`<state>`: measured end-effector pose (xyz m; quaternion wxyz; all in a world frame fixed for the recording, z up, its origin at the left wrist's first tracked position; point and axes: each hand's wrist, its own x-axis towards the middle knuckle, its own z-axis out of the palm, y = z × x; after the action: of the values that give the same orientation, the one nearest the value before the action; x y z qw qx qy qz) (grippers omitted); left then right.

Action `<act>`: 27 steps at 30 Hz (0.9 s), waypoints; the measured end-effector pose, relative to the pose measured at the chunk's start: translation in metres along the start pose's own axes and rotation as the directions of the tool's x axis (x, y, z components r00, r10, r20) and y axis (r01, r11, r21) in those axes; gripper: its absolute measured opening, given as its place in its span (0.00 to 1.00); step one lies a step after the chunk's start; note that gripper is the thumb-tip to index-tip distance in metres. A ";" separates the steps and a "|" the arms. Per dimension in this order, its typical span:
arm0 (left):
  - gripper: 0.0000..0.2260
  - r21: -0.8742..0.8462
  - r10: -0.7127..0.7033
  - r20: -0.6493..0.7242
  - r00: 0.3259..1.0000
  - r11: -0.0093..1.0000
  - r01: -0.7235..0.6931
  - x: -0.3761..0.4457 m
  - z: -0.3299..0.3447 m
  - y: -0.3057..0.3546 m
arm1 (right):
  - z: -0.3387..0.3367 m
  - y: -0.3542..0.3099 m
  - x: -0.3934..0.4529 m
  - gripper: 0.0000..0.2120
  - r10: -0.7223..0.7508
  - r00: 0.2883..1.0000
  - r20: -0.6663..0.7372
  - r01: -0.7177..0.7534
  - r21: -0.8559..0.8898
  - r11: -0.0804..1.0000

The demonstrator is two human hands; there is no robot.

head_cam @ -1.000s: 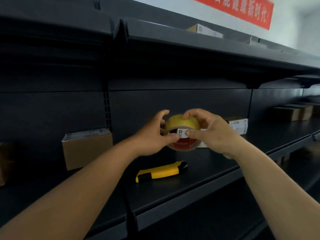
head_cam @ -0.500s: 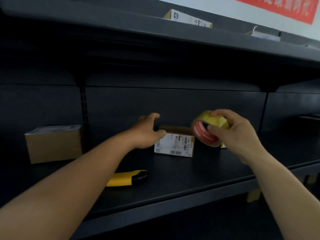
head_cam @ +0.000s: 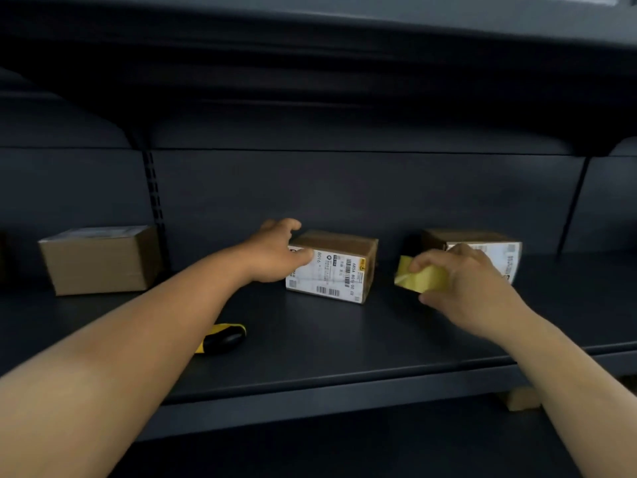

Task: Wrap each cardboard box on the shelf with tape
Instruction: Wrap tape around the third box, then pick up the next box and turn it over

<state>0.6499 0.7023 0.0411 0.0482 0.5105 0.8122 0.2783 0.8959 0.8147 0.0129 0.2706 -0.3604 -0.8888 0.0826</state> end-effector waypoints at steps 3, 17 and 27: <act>0.31 0.018 -0.012 0.044 0.999 1.000 0.011 0.006 0.002 -0.002 | 0.007 0.007 -0.001 0.17 0.007 1.000 0.024 -0.006 -0.060 0.998; 0.21 0.063 0.016 0.131 0.991 0.998 -0.025 0.016 -0.008 -0.015 | 0.001 -0.004 -0.001 0.09 0.107 0.981 0.161 -0.125 0.105 0.987; 0.17 -0.108 -0.044 0.154 0.987 0.992 0.061 0.025 -0.003 -0.027 | 0.032 -0.072 0.026 0.26 0.283 0.956 0.077 -0.275 0.565 0.778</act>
<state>0.6154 0.7139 0.0352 0.1456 0.5050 0.8023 0.2828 0.8205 0.7819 0.0220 0.3561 -0.3909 -0.7584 0.3811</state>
